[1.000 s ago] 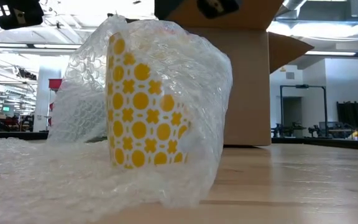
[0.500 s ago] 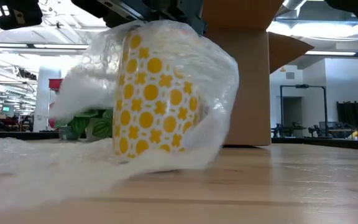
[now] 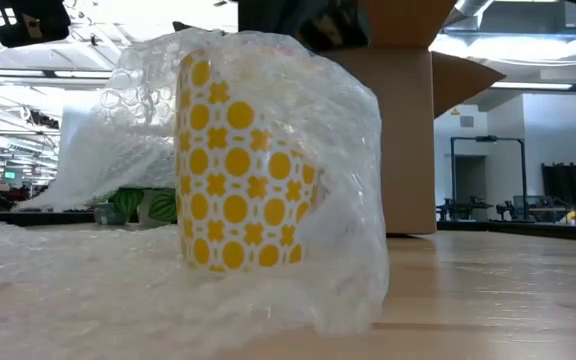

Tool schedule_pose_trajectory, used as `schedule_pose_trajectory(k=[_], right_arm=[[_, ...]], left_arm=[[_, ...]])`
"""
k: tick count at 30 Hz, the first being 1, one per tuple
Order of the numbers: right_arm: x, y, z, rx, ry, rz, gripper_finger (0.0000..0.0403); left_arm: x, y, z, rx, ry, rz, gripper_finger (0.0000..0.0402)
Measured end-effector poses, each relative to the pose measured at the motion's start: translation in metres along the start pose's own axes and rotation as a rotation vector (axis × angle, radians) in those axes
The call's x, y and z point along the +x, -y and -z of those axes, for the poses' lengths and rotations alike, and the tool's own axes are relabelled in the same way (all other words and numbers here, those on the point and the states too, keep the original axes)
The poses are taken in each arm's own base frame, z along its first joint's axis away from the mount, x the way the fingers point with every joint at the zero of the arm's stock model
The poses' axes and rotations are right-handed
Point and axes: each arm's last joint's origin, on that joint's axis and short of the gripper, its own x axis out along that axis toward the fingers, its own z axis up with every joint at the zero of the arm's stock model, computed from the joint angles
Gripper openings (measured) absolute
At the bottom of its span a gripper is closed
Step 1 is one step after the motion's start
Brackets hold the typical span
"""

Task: Wrap mug
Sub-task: Wrap the yellow mug with bubble wrap

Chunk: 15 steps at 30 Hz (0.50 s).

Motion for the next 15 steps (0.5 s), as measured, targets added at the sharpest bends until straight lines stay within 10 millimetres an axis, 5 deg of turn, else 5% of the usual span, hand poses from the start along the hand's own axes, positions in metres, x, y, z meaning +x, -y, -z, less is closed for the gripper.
schedule_pose_trajectory(k=[7,15], right_arm=[[-0.023,0.004,-0.010,-0.162,0.066,-0.049,0.0076],[0.011,0.018,-0.028,-0.418,0.042,0.029,0.0206]], left_arm=[[0.000,0.000,0.000,0.009,0.000,-0.001,0.0056],[0.000,0.000,0.000,0.011,-0.001,-0.002,0.0056]])
